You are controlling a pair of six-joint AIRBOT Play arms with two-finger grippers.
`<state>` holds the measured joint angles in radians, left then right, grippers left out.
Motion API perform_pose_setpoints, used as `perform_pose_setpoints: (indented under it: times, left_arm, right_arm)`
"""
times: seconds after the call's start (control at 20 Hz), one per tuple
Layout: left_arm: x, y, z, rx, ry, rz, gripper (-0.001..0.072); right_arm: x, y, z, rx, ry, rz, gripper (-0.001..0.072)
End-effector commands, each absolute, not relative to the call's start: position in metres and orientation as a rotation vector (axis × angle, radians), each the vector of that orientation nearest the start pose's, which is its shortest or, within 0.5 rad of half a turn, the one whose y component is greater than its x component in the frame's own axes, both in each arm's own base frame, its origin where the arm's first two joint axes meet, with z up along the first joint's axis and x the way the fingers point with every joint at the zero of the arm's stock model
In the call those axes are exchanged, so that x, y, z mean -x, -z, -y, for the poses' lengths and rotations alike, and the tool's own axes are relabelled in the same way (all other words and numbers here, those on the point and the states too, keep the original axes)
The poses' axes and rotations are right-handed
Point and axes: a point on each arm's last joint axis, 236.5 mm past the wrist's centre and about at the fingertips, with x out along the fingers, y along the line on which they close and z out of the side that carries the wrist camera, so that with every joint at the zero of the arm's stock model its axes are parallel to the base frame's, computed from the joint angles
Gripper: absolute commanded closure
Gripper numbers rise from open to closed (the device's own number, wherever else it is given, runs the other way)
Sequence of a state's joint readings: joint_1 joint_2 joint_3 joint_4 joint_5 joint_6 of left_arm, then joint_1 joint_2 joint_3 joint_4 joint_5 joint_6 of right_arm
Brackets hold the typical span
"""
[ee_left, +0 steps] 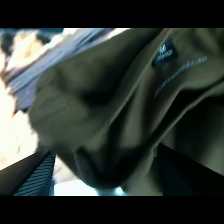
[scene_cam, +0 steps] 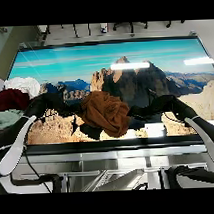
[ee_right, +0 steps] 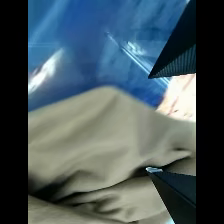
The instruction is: Fold the shirts.
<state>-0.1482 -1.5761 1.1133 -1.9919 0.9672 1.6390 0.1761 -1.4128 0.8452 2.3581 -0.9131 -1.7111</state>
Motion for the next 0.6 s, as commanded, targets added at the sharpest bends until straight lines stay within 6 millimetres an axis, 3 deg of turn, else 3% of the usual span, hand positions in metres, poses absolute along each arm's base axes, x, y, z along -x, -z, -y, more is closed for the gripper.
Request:
perform_pose_setpoints:
  times: [0.0, 0.05, 0.1, 0.2, 0.25, 0.35, 0.4, 0.45, 0.55]
  left_arm:
    - [-0.402, 0.117, 0.162, 0.254, 0.333, -1.449, 0.0044]
    - [-0.404, 0.119, 0.168, 0.246, 0.344, -1.45, 0.0056]
    - [-0.406, 0.119, 0.172, 0.24, 0.35, -1.449, 0.0194]
    - [-0.408, 0.119, 0.174, 0.238, 0.354, -1.443, 0.0641]
    - [-0.408, 0.117, 0.177, 0.233, 0.363, -1.445, 0.069]
    - [-0.41, 0.1, 0.179, 0.228, 0.384, -1.439, 0.0691]
    - [-0.415, 0.079, 0.181, 0.225, 0.398, -1.398, 0.0691]
    - [-0.421, 0.051, 0.183, 0.222, 0.413, -1.338, 0.0691]
    - [-0.433, -0.03, 0.18, 0.215, 0.447, -1.177, 0.0691]
  right_arm:
    - [-0.332, 0.102, -0.218, -0.602, -0.4, -1.473, 0.0091]
    - [-0.333, 0.105, -0.223, -0.594, -0.404, -1.477, 0.0137]
    - [-0.335, 0.107, -0.228, -0.588, -0.41, -1.476, 0.0268]
    - [-0.342, 0.105, -0.236, -0.578, -0.431, -1.459, 0.0503]
    - [-0.346, 0.1, -0.238, -0.57, -0.448, -1.441, 0.0691]
    - [-0.359, 0.08, -0.243, -0.552, -0.495, -1.395, 0.0691]
    - [-0.366, 0.061, -0.244, -0.543, -0.528, -1.363, 0.0692]
    - [-0.376, 0.031, -0.242, -0.534, -0.568, -1.31, 0.0692]
    - [-0.395, -0.052, -0.228, -0.517, -0.638, -1.155, 0.0692]
